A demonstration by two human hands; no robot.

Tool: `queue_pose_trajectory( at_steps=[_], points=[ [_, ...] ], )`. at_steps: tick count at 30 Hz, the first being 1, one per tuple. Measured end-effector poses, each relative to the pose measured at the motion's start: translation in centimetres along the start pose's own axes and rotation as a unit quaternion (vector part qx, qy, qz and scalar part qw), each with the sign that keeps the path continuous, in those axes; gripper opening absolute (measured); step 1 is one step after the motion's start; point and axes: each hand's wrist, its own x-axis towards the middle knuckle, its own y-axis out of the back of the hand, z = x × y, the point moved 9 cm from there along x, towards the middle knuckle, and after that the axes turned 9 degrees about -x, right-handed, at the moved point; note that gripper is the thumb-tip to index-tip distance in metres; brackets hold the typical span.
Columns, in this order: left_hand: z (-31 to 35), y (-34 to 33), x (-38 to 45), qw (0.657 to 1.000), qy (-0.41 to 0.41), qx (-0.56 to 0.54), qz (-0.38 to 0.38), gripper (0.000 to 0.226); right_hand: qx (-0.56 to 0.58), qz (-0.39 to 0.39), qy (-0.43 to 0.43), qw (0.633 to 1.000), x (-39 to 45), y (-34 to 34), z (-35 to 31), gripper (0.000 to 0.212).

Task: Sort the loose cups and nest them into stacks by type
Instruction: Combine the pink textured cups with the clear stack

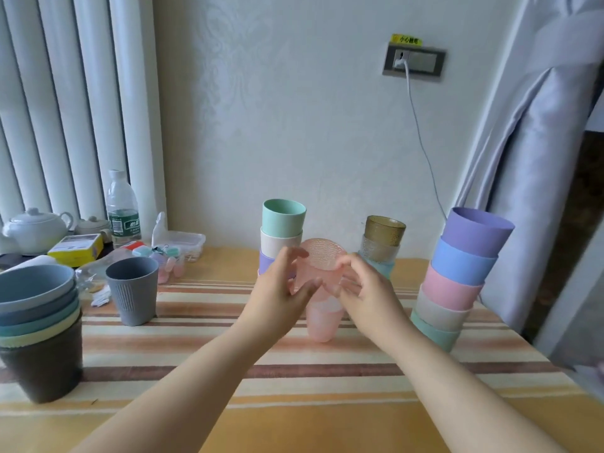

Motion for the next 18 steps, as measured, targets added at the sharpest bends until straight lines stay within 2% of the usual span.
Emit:
queue_pose_trajectory(
  at_steps=[2,4,9,16,18],
  points=[
    [0.1,0.6,0.4,1.0,-0.01,0.013,0.023,0.035,-0.037,0.039,-0.019,0.998,1.0,1.3,0.7,0.021],
    [-0.6,1.8,-0.1,0.998,-0.005,0.022,0.052,0.033,-0.055,0.057,-0.05,0.996,1.7,1.7,1.8,0.021],
    [-3.9,5.7,-3.0,0.993,0.041,0.069,0.082,0.025,-0.102,0.001,-0.124,0.987,1.9,-1.1,4.8,0.02],
    [-5.9,10.1,-5.9,0.985,0.078,0.107,0.109,0.018,-0.182,-0.001,-0.134,0.974,1.6,-1.5,5.2,0.033],
    [-5.7,11.0,-6.5,0.983,0.084,0.117,0.111,0.019,-0.208,0.058,-0.098,0.971,1.2,-0.9,3.7,0.041]
  ],
)
